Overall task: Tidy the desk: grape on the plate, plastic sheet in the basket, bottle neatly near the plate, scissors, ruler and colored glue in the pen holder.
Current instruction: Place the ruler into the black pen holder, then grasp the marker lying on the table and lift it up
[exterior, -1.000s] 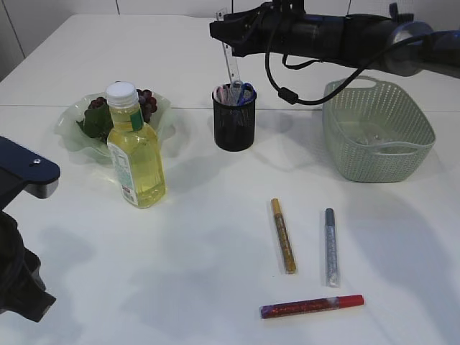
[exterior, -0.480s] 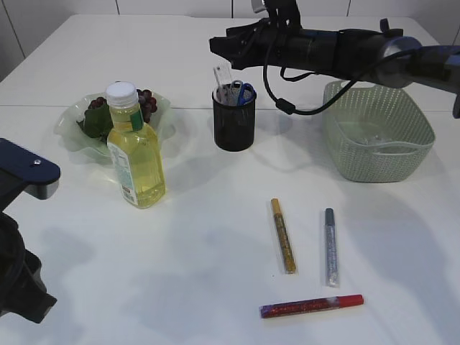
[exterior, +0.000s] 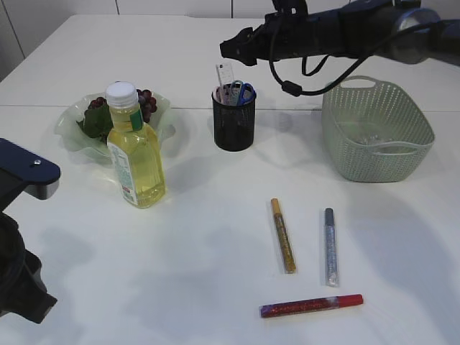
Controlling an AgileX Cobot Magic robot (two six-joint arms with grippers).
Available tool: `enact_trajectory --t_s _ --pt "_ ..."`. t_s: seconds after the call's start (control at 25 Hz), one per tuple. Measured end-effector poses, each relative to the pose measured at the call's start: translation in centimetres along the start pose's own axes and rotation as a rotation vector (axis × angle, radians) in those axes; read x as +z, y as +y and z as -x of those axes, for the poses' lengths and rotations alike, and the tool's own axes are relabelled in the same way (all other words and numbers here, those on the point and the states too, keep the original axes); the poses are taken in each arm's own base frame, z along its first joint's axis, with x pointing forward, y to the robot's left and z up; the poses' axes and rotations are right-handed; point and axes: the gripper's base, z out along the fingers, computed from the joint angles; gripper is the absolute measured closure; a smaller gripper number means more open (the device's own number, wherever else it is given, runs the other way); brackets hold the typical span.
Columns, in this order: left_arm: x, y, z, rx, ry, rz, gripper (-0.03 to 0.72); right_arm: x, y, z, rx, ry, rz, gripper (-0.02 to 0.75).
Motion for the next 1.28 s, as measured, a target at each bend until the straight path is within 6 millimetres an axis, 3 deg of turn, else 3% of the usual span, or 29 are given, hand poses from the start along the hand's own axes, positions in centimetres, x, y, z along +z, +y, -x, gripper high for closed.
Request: enact_trajectory --t_s 0.16,0.36,0.68,0.84,1.12,1.28 --pt "0.0 0.0 0.0 0.0 0.0 0.0 0.451 -2.6 0.7 1.7 0.073 0.22 -0.048 0.293" --pt "0.0 0.0 -0.1 -0.003 0.006 -0.001 0.451 -7.2 2.1 4.2 0.229 0.474 -0.16 0.332" --pt "0.0 0.0 -0.2 -0.007 0.026 0.001 0.452 -12.8 4.4 6.1 0.405 0.69 -0.282 0.333" --pt "0.0 0.0 -0.2 -0.008 0.027 0.0 0.452 -15.1 5.3 5.4 0.447 0.755 -0.367 0.333" --pt "0.0 0.0 -0.2 -0.008 0.027 0.0 0.452 -19.5 8.6 2.2 0.571 0.872 -0.423 0.333" --pt "0.0 0.0 -0.3 -0.012 0.029 -0.004 0.452 -20.3 9.9 -1.4 0.694 0.98 -0.461 0.333"
